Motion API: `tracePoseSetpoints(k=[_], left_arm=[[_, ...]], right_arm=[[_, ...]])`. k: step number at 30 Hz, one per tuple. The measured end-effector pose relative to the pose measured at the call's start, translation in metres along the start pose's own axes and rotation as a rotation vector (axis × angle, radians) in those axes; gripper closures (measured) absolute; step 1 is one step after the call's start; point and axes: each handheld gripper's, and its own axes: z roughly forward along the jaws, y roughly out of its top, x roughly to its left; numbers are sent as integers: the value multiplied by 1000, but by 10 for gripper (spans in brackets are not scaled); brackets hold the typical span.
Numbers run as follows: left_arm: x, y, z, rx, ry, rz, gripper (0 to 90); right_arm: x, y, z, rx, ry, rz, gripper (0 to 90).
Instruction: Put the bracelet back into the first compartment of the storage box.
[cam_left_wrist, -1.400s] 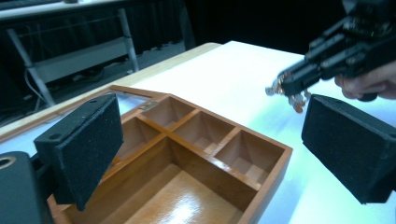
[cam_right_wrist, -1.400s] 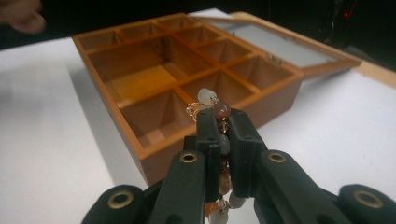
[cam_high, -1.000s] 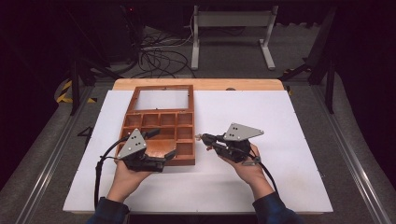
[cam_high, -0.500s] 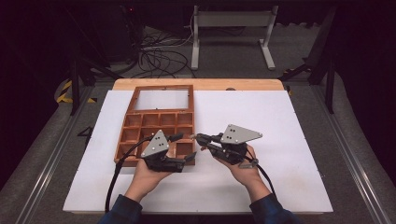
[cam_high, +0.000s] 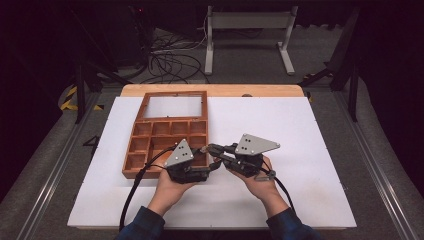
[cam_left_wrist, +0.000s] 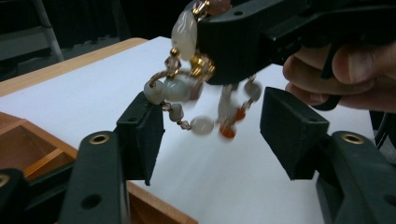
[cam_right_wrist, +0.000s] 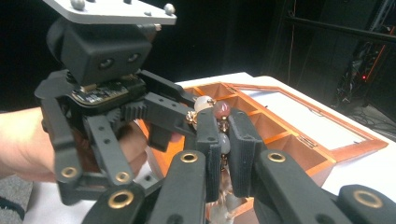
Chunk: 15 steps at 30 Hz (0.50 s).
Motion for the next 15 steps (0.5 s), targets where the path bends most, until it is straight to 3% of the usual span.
tracePoseSetpoints(k=[3,4,6,10,15], left_arm=[[1,0,2,9,15,-2,508],[1,-1,2,12,19,-3,640],[1,0,1,9,19,-11,732],[2,1,-1,7,24,-26,750],[2,3,-5,7,50,-12,788]], right_arm=[[0,0,0,-4,5,1,853],[0,0,0,0,2,3,853],[-1,-1,0,-2,1,5,853],[-1,0,-1,-7,-6,5,853],[-4,0,-4,-6,-20,12,853]])
